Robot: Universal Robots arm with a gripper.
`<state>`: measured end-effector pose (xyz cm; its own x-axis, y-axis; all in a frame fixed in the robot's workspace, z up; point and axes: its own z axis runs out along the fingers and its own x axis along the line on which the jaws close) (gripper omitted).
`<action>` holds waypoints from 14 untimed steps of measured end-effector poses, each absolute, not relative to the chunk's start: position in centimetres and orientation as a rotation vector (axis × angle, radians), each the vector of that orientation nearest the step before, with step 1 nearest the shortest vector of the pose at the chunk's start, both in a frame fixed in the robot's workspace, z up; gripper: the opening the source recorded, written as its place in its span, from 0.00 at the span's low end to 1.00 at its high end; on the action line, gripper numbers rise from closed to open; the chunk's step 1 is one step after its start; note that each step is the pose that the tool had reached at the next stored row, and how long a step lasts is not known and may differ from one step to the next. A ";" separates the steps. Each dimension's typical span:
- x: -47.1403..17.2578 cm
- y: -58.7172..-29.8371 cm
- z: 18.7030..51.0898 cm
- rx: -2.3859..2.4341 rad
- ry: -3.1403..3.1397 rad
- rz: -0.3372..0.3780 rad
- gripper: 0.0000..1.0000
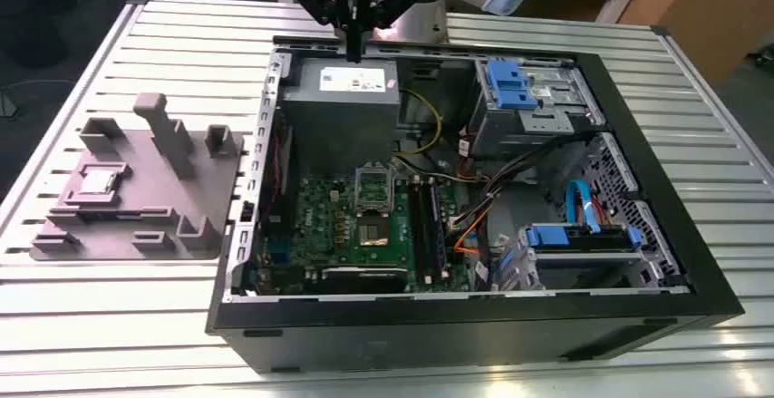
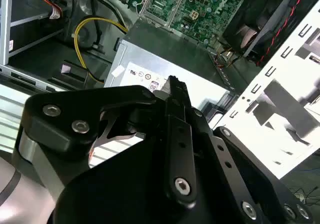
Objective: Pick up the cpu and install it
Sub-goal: 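Reach for the cpu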
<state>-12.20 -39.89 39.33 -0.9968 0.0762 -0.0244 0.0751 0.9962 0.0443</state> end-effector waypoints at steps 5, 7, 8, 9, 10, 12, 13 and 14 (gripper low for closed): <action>-12.2 -39.9 39.3 0.118 3.112 0.068 0.10; -12.3 -39.9 39.3 0.118 3.112 0.068 0.10; -12.3 -39.9 39.3 0.118 3.112 0.068 0.10; -12.4 -39.9 39.3 0.118 3.112 0.068 0.10; -12.4 -39.9 39.3 0.118 3.112 0.068 0.10; -12.6 -39.9 39.3 0.118 3.112 0.068 0.10; -12.6 -39.9 39.3 0.118 3.112 0.068 0.10; -12.7 -39.9 39.3 0.118 3.113 0.068 0.10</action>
<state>-12.72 -39.90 39.33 -0.9968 0.0762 -0.0244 0.0751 0.9962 0.0443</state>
